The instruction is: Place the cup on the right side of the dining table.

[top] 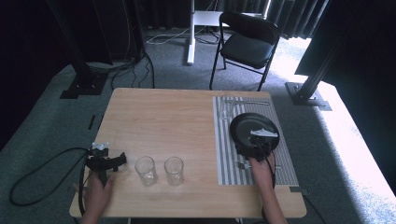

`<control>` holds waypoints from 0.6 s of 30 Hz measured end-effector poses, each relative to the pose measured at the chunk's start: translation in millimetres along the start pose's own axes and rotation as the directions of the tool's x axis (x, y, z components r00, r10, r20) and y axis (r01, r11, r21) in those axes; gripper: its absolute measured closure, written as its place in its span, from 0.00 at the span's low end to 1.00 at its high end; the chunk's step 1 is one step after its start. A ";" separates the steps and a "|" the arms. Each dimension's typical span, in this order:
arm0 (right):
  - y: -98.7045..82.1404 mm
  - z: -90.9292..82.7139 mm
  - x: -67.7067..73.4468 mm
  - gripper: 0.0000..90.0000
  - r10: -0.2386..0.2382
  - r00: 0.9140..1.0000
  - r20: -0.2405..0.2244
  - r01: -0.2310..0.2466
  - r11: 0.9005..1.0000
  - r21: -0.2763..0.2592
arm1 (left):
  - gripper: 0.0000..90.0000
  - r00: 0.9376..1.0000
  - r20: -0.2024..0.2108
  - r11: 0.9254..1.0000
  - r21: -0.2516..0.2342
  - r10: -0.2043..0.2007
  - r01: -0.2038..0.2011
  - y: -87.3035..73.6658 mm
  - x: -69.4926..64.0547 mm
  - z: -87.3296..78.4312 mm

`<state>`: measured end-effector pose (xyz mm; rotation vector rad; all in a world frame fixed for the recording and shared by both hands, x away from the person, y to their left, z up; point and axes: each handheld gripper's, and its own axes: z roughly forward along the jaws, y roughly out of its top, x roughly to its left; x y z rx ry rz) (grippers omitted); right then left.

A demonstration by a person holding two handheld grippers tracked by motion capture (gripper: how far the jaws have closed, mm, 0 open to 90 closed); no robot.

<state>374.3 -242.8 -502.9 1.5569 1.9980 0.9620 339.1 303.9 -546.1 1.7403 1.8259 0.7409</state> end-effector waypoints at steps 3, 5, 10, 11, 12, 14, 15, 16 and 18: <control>-2.9 -3.0 -1.6 0.13 0.005 1.000 0.000 -0.005 1.000 -0.007 | 0.03 1.000 0.000 1.000 0.002 0.000 0.000 0.1 0.0 -0.1; -6.3 -7.3 -2.8 0.13 0.013 1.000 0.006 -0.013 1.000 -0.018 | 0.03 1.000 0.000 1.000 0.002 0.001 -0.001 0.1 0.1 -0.1; -15.4 -15.9 -7.4 0.13 0.019 1.000 0.003 -0.019 1.000 -0.019 | 0.03 1.000 0.000 1.000 0.002 0.001 -0.001 0.1 0.1 -0.1; -16.9 -17.4 -8.1 0.13 0.021 1.000 0.006 -0.021 1.000 -0.020 | 0.03 1.000 0.000 1.000 0.002 0.001 -0.001 0.1 0.1 -0.1; -18.5 -19.2 -8.6 0.13 0.019 1.000 0.016 -0.019 1.000 -0.023 | 0.03 1.000 0.000 1.000 0.001 0.000 0.000 0.0 0.0 -0.1; -21.5 -22.3 -9.4 0.13 0.017 1.000 0.025 -0.017 0.999 -0.028 | 0.03 1.000 0.000 1.000 0.001 0.000 0.000 0.0 0.0 -0.1; -22.9 -23.4 -9.9 0.13 0.017 1.000 0.024 -0.016 1.000 -0.026 | 0.03 1.000 0.000 1.000 0.002 0.000 0.000 0.0 0.0 -0.1; -24.6 -24.8 -10.1 0.13 0.015 0.999 0.032 -0.014 1.000 -0.027 | 0.03 1.000 0.000 1.000 0.002 0.000 0.000 0.0 0.0 -0.1; -28.8 -27.5 -11.0 0.13 0.010 0.999 0.040 -0.008 1.000 -0.027 | 0.03 1.000 0.000 1.000 0.002 0.001 -0.001 0.1 0.1 -0.1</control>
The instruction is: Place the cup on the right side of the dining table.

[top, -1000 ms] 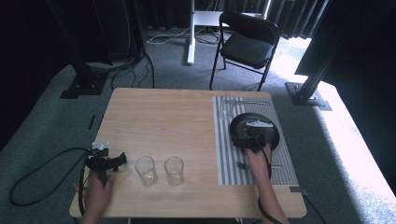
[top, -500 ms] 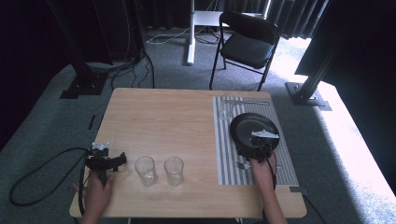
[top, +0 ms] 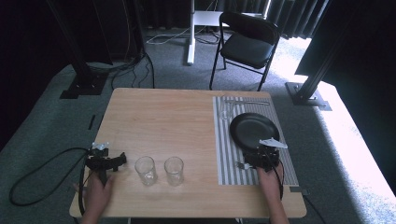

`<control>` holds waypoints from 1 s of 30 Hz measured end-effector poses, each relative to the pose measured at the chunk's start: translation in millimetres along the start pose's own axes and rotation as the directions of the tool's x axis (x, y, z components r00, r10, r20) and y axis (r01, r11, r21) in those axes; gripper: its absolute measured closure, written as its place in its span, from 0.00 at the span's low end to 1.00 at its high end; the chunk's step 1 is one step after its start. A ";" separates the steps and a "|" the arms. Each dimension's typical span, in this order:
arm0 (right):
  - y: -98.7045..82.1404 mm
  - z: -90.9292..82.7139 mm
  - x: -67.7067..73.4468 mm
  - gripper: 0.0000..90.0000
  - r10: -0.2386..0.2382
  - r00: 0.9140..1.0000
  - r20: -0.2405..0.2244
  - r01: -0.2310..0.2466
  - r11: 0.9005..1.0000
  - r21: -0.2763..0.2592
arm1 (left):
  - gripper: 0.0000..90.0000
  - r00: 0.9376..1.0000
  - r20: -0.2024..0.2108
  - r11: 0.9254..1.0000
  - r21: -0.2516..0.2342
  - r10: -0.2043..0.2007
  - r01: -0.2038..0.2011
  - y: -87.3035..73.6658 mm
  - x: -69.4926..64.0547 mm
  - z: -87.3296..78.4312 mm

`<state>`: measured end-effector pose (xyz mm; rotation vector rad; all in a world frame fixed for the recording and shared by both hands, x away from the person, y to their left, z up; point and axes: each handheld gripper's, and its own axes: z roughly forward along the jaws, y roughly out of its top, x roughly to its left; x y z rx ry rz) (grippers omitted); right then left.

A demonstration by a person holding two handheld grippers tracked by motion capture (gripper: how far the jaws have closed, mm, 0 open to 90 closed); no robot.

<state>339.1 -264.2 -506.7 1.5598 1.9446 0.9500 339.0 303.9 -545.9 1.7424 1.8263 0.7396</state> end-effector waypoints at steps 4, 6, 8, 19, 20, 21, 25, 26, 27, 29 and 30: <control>-7.7 -4.5 -0.6 0.13 -0.001 1.000 0.013 0.001 1.000 -0.005 | 0.03 1.000 0.000 1.000 -0.001 -0.001 0.001 0.0 -0.1 0.1; -11.7 -6.5 -0.8 0.13 -0.005 1.000 0.022 0.005 1.000 -0.011 | 0.03 1.000 0.000 1.000 -0.001 -0.001 0.001 0.0 -0.1 0.1; -15.7 -8.1 -1.9 0.13 -0.007 1.000 0.028 0.007 1.000 -0.015 | 0.03 1.000 0.000 1.000 0.000 0.000 0.000 0.0 0.0 0.0; -40.6 -16.5 -8.1 0.13 -0.001 0.999 0.042 0.001 1.000 0.006 | 0.03 1.000 0.000 1.000 -0.001 -0.001 0.001 0.0 -0.1 0.1; -42.7 -16.9 -8.3 0.13 0.001 0.999 0.039 -0.001 1.000 0.008 | 0.03 1.000 0.000 1.000 0.000 0.000 0.000 0.0 0.0 0.0; -44.8 -17.5 -8.2 0.13 0.003 0.999 0.041 -0.003 1.000 0.007 | 0.03 1.000 0.000 1.000 0.000 -0.001 0.001 0.0 -0.1 0.0; -50.7 -18.4 -8.3 0.13 -0.007 0.998 0.062 0.006 1.000 0.014 | 0.03 1.000 0.000 1.000 0.000 0.000 0.000 0.0 0.0 0.0; -51.8 -18.5 -8.5 0.13 -0.010 0.998 0.063 0.009 1.000 0.015 | 0.03 1.000 0.000 1.000 -0.001 -0.001 0.001 0.0 -0.1 0.1; -54.0 -19.1 -8.4 0.13 -0.007 0.998 0.065 0.006 1.000 0.017 | 0.03 1.000 0.000 1.000 0.000 -0.001 0.001 0.0 0.0 0.0; -54.6 -19.5 -8.3 0.13 -0.009 0.998 0.065 0.008 1.000 0.018 | 0.03 1.000 0.000 1.000 -0.001 -0.001 0.001 0.0 0.0 0.0; -56.1 -20.5 -7.3 0.13 -0.011 0.998 0.062 0.010 1.000 0.016 | 0.03 1.000 0.001 1.000 -0.001 0.000 0.000 -0.1 0.0 0.0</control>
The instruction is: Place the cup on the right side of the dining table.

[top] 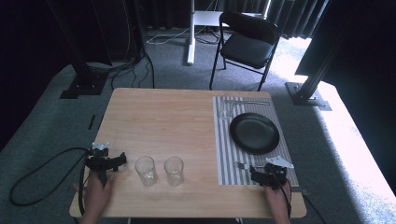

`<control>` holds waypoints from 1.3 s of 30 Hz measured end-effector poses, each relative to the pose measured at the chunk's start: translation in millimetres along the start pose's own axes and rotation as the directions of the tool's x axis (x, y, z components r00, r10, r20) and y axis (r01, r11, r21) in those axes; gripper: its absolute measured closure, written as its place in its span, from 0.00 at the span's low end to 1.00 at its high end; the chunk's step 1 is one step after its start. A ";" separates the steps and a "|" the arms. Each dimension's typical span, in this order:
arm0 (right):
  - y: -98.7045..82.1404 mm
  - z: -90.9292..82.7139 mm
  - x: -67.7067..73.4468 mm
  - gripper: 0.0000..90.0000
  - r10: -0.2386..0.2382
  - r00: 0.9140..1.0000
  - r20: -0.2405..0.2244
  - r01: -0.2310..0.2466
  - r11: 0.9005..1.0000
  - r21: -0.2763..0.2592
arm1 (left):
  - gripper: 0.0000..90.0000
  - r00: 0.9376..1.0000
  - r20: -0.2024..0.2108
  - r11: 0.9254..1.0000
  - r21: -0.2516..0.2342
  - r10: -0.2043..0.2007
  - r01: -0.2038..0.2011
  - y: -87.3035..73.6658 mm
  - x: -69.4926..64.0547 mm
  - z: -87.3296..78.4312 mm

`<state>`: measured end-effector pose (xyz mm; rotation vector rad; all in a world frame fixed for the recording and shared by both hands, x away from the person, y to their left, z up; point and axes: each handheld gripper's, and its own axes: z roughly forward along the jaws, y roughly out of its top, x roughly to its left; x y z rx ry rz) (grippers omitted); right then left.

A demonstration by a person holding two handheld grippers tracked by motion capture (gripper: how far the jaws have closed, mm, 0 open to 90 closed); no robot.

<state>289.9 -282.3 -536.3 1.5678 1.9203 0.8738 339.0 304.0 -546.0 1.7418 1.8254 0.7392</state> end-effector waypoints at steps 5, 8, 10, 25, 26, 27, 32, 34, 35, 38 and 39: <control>-4.5 -2.7 1.1 0.13 0.001 1.000 -0.002 -0.001 1.000 0.009 | 0.03 1.000 0.001 1.000 0.000 0.000 0.000 0.0 0.1 -0.1; -9.7 -7.0 -0.7 0.13 0.016 1.000 0.003 -0.016 1.000 0.013 | 0.03 1.000 0.001 1.000 0.000 0.001 -0.001 0.0 0.1 -0.1; -13.3 -11.1 -3.0 0.13 0.030 1.000 0.007 -0.030 1.000 0.008 | 0.03 1.000 0.001 1.000 0.000 0.000 0.000 -0.1 0.1 -0.1; -29.2 -20.7 -16.0 0.13 0.080 0.996 0.028 -0.080 0.997 0.011 | 0.03 1.000 0.002 1.000 0.000 0.002 -0.002 -0.2 0.1 -0.2; -29.2 -20.7 -16.0 0.13 0.080 0.996 0.028 -0.080 0.997 0.011 | 0.03 1.000 0.002 1.000 0.000 0.002 -0.002 -0.2 0.1 -0.2; -29.7 -21.4 -17.7 0.13 0.087 0.996 0.027 -0.087 0.996 0.013 | 0.03 1.000 0.002 1.000 0.000 0.002 -0.002 -0.2 0.1 -0.2; -29.7 -22.8 -19.8 0.13 0.095 0.995 0.022 -0.096 0.995 0.007 | 0.03 1.000 0.002 1.000 0.000 0.002 -0.002 -0.2 0.1 -0.2; -30.1 -23.1 -20.1 0.13 0.095 0.995 0.020 -0.095 0.995 0.006 | 0.03 1.000 0.002 1.000 0.000 0.001 -0.001 -0.2 0.1 -0.2; -30.4 -23.0 -20.3 0.13 0.093 0.995 0.021 -0.093 0.996 0.009 | 0.03 1.000 0.002 1.000 0.000 0.002 -0.002 -0.2 0.1 -0.2; -31.0 -23.2 -20.4 0.13 0.090 0.996 0.017 -0.090 0.996 0.015 | 0.03 1.000 0.002 1.000 0.000 0.002 -0.002 -0.2 0.1 -0.2; -31.0 -23.1 -19.8 0.13 0.083 0.996 0.019 -0.083 0.996 0.017 | 0.03 1.000 0.002 1.000 0.000 0.002 -0.002 -0.2 0.1 -0.2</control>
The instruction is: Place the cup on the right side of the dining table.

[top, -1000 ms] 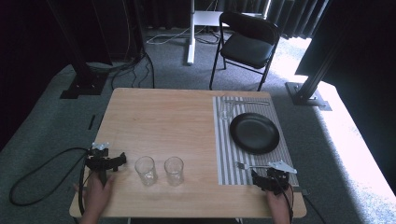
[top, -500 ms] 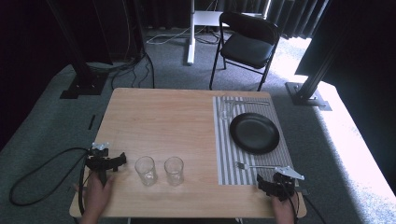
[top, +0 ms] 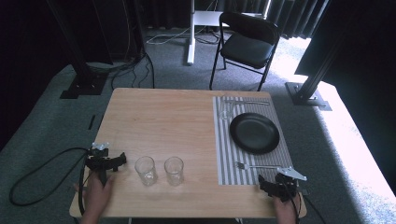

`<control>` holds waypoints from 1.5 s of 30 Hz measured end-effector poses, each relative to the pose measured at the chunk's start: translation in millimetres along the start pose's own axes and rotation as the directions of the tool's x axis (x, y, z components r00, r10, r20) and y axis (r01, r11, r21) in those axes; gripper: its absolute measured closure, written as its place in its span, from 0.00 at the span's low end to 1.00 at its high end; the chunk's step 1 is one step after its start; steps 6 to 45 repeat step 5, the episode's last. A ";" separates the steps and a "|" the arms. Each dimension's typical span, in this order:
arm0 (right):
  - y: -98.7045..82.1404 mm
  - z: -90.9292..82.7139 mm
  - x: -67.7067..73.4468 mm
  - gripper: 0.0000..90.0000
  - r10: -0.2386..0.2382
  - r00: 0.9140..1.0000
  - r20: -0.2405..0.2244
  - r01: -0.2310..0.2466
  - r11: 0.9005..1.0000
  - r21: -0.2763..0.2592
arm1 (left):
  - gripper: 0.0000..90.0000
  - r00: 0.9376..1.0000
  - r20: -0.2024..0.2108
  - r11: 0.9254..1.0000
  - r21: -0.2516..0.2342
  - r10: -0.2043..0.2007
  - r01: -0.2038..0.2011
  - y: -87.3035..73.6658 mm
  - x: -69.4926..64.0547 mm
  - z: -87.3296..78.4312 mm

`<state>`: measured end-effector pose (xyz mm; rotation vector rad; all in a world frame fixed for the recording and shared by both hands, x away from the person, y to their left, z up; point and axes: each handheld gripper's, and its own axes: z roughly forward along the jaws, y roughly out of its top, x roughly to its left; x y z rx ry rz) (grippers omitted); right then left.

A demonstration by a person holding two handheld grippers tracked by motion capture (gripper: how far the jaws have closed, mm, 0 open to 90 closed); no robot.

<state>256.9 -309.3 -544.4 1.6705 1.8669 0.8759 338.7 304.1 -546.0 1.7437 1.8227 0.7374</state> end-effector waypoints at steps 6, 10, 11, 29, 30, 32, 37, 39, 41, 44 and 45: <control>-0.6 0.2 0.8 0.13 -0.003 1.000 -0.003 0.003 1.000 0.003 | 0.03 1.000 0.000 1.000 0.000 0.000 0.000 0.0 0.0 0.0; -0.6 0.2 0.8 0.13 -0.003 1.000 -0.003 0.003 1.000 0.003 | 0.03 1.000 0.000 1.000 0.000 0.000 0.000 0.0 0.0 0.0; -0.6 0.2 0.8 0.13 -0.003 1.000 -0.003 0.003 1.000 0.003 | 0.03 1.000 0.000 1.000 0.000 0.000 0.000 0.0 0.0 0.0; -0.6 0.2 0.8 0.13 -0.003 1.000 -0.003 0.003 1.000 0.003 | 0.03 1.000 0.000 1.000 0.000 0.000 0.000 0.0 0.0 0.0; -0.6 0.2 0.8 0.13 -0.003 1.000 -0.003 0.003 1.000 0.003 | 0.03 1.000 0.000 1.000 0.000 0.000 0.000 0.0 0.0 0.0; -0.6 0.2 0.8 0.13 -0.003 1.000 -0.003 0.003 1.000 0.003 | 0.03 1.000 0.000 1.000 0.000 0.000 0.000 0.0 0.0 0.0; -0.6 0.2 0.8 0.13 -0.003 1.000 -0.003 0.003 1.000 0.003 | 0.03 1.000 0.000 1.000 0.000 0.000 0.000 0.0 0.0 0.0; -0.6 0.2 0.8 0.13 -0.003 1.000 -0.003 0.003 1.000 0.003 | 0.03 1.000 0.000 1.000 0.000 0.000 0.000 0.0 0.0 0.0; -0.6 0.2 0.8 0.13 -0.003 1.000 -0.003 0.003 1.000 0.003 | 0.03 1.000 0.000 1.000 0.000 0.000 0.000 0.0 0.0 0.0; -0.6 0.2 0.8 0.13 -0.003 1.000 -0.003 0.003 1.000 0.003 | 0.03 1.000 0.000 1.000 0.000 0.000 0.000 0.0 0.0 0.0; -0.6 0.2 0.8 0.13 -0.003 1.000 -0.003 0.003 1.000 0.003 | 0.03 1.000 0.000 1.000 0.000 0.000 0.000 0.0 0.0 0.0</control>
